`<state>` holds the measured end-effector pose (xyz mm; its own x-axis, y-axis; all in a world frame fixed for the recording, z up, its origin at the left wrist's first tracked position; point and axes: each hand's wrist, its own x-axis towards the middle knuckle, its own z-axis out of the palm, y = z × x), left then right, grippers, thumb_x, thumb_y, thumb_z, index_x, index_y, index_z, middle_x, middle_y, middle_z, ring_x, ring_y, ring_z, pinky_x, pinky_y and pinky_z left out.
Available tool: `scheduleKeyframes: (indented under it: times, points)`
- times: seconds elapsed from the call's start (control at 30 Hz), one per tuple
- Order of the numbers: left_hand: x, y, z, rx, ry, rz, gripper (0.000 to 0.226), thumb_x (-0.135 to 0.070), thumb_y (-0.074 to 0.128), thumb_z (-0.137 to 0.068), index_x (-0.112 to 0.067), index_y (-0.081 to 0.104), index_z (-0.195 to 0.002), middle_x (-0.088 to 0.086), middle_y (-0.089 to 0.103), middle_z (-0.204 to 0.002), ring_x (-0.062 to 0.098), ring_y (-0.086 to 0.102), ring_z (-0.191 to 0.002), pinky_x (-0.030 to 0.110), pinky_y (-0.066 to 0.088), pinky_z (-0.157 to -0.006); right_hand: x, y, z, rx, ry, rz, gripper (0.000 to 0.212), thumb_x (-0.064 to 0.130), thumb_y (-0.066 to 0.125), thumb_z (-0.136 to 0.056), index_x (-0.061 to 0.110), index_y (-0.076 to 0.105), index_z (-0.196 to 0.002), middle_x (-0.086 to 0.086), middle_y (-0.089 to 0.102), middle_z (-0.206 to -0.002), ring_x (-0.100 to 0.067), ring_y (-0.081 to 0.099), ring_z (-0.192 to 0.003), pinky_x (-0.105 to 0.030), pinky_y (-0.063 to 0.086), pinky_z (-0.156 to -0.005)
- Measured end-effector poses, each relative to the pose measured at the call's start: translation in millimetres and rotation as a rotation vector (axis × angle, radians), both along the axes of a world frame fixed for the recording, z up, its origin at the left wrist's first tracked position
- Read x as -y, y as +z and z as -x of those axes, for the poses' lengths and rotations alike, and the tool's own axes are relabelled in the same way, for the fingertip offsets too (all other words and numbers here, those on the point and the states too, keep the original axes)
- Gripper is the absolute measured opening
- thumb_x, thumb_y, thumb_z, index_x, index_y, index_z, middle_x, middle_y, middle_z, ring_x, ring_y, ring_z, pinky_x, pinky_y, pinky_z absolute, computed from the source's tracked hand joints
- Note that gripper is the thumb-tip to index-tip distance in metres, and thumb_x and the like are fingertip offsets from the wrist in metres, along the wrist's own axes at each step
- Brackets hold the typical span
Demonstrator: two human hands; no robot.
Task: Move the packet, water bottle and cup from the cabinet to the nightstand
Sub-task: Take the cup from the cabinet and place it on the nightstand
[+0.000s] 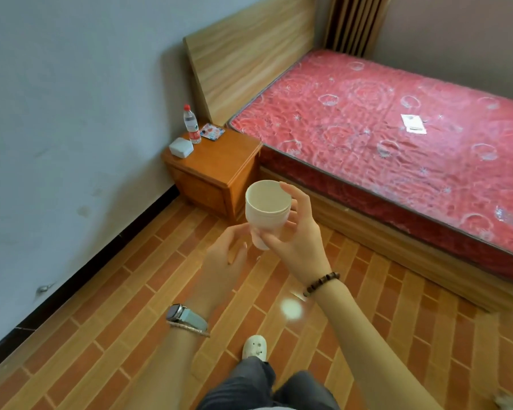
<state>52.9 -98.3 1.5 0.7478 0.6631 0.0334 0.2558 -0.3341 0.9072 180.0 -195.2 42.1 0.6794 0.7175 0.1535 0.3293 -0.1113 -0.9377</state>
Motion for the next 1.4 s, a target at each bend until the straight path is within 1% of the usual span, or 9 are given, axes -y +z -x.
scheduleKeyframes:
  times: [0.1, 0.23, 0.47, 0.63, 0.8, 0.9, 1.07, 1.23, 1.4]
  points:
    - [-29, 6, -23, 0.018, 0.009, 0.009, 0.031, -0.018, 0.049, -0.096, -0.03, 0.051, -0.125, -0.018, 0.059, -0.12, 0.0, 0.054, -0.114, 0.027, 0.047, -0.095, -30, 4, -22, 0.01, -0.003, 0.0, 0.081, 0.02, 0.081, -0.075, 0.048, 0.032, -0.133, 0.008, 0.053, -0.13, -0.006, 0.055, -0.116, -0.026, 0.052, -0.094]
    - [-56, 3, -50, 0.0, -0.002, 0.01, 0.033, -0.02, 0.048, -0.097, -0.032, 0.048, -0.128, -0.02, 0.057, -0.124, -0.001, 0.051, -0.118, 0.024, 0.045, -0.096, -60, 2, -52, 0.011, 0.0, -0.004, 0.081, 0.018, 0.08, -0.075, 0.046, 0.033, -0.134, 0.014, 0.053, -0.128, -0.001, 0.053, -0.117, -0.021, 0.049, -0.095]
    - [-85, -15, -102, -0.086, 0.096, 0.035, 0.033, -0.027, 0.047, -0.097, -0.034, 0.047, -0.129, -0.02, 0.055, -0.125, -0.007, 0.048, -0.116, 0.011, 0.041, -0.09, -103, -15, -108, -0.02, 0.069, 0.033, 0.08, 0.021, 0.081, -0.075, 0.053, 0.031, -0.13, 0.024, 0.052, -0.125, -0.003, 0.054, -0.118, -0.025, 0.05, -0.097]
    - [-116, -19, -156, -0.073, 0.18, 0.038, 0.033, -0.023, 0.049, -0.097, -0.035, 0.049, -0.127, -0.021, 0.056, -0.125, -0.005, 0.049, -0.117, 0.018, 0.043, -0.098, -141, -20, -168, -0.025, 0.153, 0.032, 0.079, 0.02, 0.081, -0.076, 0.045, 0.033, -0.133, 0.017, 0.053, -0.129, -0.004, 0.056, -0.116, -0.029, 0.053, -0.095]
    - [-147, -14, -216, -0.04, 0.236, 0.046, 0.035, -0.019, 0.049, -0.097, -0.031, 0.049, -0.13, -0.02, 0.056, -0.127, -0.002, 0.049, -0.12, 0.023, 0.042, -0.1, -182, -15, -237, -0.008, 0.24, 0.023, 0.078, 0.019, 0.08, -0.077, 0.04, 0.033, -0.136, 0.016, 0.052, -0.132, -0.003, 0.054, -0.119, -0.024, 0.049, -0.098]
    - [-160, -16, -246, -0.007, 0.297, 0.036, 0.035, -0.018, 0.049, -0.097, -0.031, 0.05, -0.129, -0.021, 0.056, -0.127, -0.002, 0.049, -0.12, 0.018, 0.041, -0.099, -205, -15, -271, -0.006, 0.304, 0.027, 0.077, 0.019, 0.079, -0.077, 0.038, 0.033, -0.136, 0.018, 0.05, -0.133, 0.0, 0.051, -0.121, -0.021, 0.047, -0.099]
    - [-175, -23, -272, -0.023, 0.388, 0.117, 0.035, -0.018, 0.049, -0.097, -0.035, 0.05, -0.127, -0.025, 0.054, -0.126, -0.013, 0.045, -0.119, 0.0, 0.035, -0.089, -237, -25, -304, -0.019, 0.385, 0.066, 0.077, 0.019, 0.08, -0.077, 0.034, 0.034, -0.137, 0.026, 0.048, -0.131, 0.001, 0.051, -0.121, -0.027, 0.05, -0.097]
    - [-203, -32, -289, -0.037, 0.455, 0.149, 0.039, -0.013, 0.051, -0.096, -0.046, 0.048, -0.116, -0.032, 0.053, -0.118, -0.023, 0.044, -0.11, -0.005, 0.034, -0.082, -275, -41, -321, -0.056, 0.443, 0.099, 0.078, 0.021, 0.08, -0.076, 0.034, 0.034, -0.137, 0.02, 0.05, -0.131, -0.001, 0.052, -0.12, -0.034, 0.052, -0.096]
    - [-259, -48, -304, -0.012, 0.497, 0.194, 0.037, -0.012, 0.05, -0.096, -0.036, 0.051, -0.124, -0.024, 0.056, -0.124, -0.011, 0.047, -0.118, 0.0, 0.036, -0.088, -335, -49, -337, -0.056, 0.487, 0.115, 0.077, 0.018, 0.08, -0.076, 0.032, 0.034, -0.137, 0.03, 0.047, -0.128, 0.007, 0.052, -0.114, -0.018, 0.05, -0.092]
